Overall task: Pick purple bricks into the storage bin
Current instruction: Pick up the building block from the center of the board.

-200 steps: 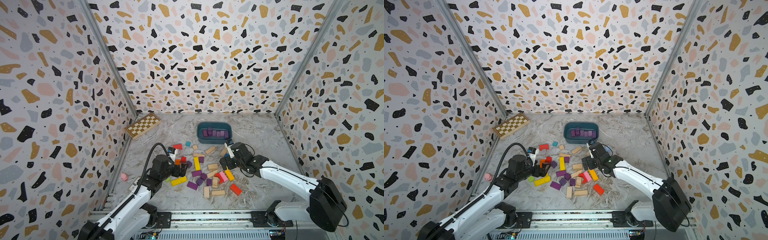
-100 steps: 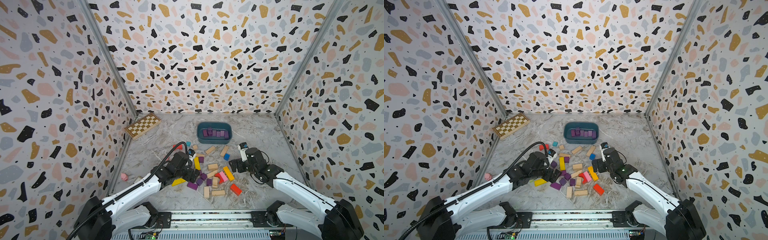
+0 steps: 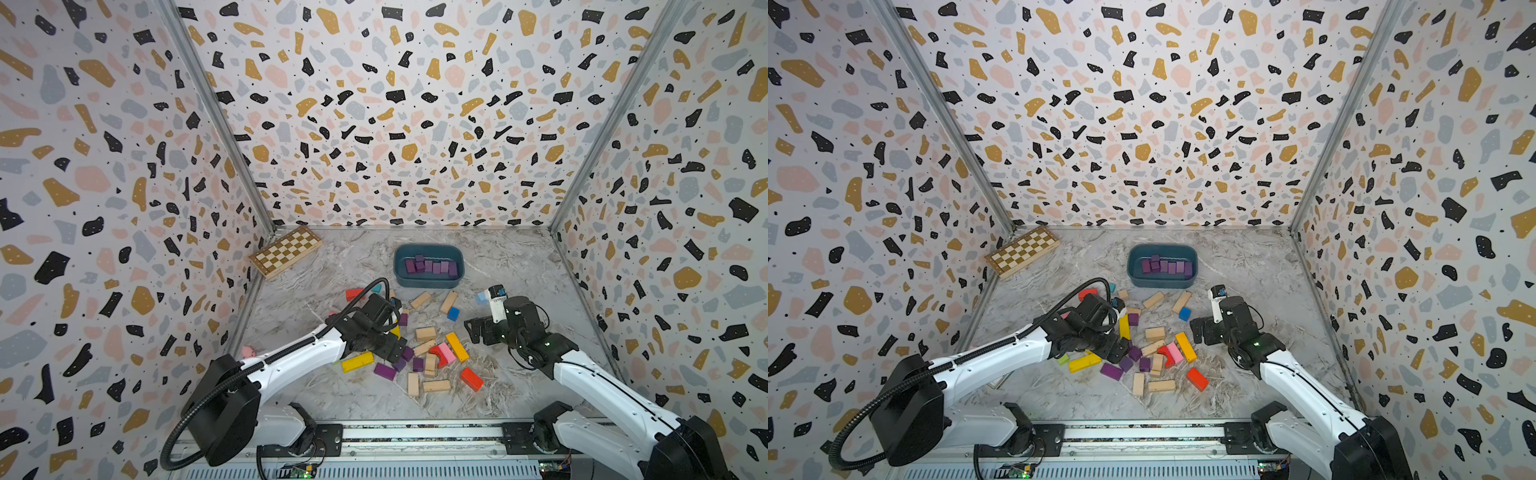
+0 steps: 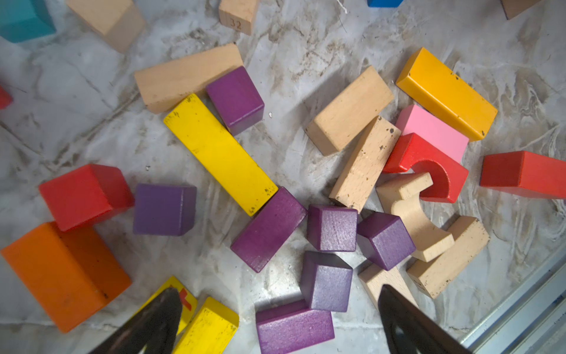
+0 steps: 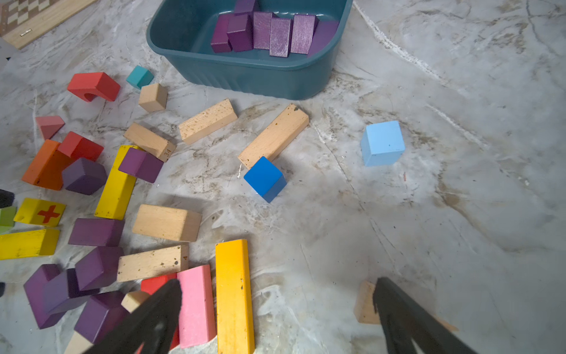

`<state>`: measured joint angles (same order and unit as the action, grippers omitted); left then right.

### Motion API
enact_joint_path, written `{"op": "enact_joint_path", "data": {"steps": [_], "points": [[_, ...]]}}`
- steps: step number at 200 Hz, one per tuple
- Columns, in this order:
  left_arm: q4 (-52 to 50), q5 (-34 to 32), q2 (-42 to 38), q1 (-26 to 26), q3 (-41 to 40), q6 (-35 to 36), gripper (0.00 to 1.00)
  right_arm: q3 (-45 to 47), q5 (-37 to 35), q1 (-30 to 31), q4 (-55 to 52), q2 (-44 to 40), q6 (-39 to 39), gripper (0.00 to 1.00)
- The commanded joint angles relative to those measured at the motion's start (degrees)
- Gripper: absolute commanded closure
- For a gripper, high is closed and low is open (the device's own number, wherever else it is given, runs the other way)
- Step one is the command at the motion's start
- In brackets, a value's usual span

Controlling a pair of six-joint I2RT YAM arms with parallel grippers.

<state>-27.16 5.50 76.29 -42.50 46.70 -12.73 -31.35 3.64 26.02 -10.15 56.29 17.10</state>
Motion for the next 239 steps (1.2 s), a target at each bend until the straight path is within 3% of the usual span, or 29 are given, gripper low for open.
{"op": "enact_joint_path", "data": {"steps": [1,41,142,239], "points": [[-1.2,1.5,0.5,-1.1,0.2,-1.2,0.01,0.2,2.2,-1.0,1.1,0.2,-1.6,0.02],[-0.9,-0.3,1.5,-1.9,-1.2,-1.9,0.01,0.8,3.5,-2.0,2.1,0.5,-1.7,0.04],[-0.9,-8.0,9.1,-2.1,2.9,-2.5,0.12,0.7,4.9,-3.8,2.2,1.4,-2.8,0.08],[-0.2,-9.1,13.8,-2.0,4.1,-1.5,0.19,0.4,5.8,-4.8,2.3,2.2,-3.0,0.1]]}}
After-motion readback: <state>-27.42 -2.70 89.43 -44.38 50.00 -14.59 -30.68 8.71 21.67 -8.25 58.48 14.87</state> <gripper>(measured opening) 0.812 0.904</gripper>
